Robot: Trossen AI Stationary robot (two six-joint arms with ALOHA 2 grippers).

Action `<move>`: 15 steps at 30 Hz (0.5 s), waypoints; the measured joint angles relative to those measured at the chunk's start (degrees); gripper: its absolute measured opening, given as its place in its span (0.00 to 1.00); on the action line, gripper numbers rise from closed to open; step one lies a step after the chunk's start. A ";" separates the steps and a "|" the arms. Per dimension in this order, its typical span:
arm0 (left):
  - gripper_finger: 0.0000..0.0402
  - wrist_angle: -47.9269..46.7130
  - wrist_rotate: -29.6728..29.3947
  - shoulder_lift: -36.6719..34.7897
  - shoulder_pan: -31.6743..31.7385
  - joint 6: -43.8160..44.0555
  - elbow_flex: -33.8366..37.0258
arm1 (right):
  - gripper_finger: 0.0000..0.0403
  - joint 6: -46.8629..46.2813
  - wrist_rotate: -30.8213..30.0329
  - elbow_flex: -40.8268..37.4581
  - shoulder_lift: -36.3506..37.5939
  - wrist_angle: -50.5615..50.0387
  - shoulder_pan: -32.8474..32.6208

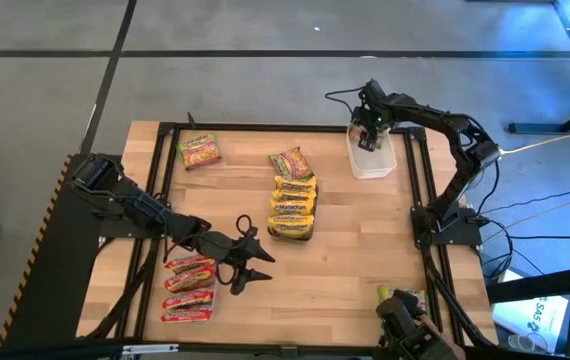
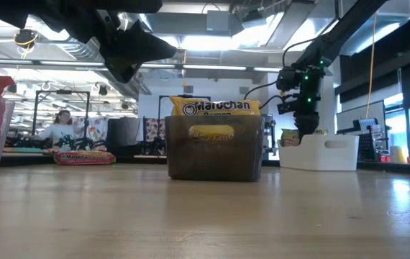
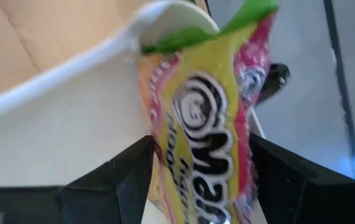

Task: Sort Maruchan noodles
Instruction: Put the green noodle pack into the white bin

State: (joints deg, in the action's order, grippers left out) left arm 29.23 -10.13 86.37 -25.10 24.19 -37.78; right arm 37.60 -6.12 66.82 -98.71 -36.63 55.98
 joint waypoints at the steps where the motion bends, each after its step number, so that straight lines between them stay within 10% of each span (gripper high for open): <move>1: 0.58 -0.02 0.00 0.00 0.00 0.00 0.00 | 0.58 0.00 -0.91 -0.01 0.30 -0.41 -0.47; 15: 0.58 0.71 -7.00 0.00 0.56 1.40 0.00 | 0.58 -13.05 -0.51 0.07 18.27 -12.25 -11.69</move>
State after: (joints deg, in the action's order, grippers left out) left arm 29.94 -17.13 86.37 -24.54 25.59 -37.78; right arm 24.56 -6.63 66.89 -80.44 -48.88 44.29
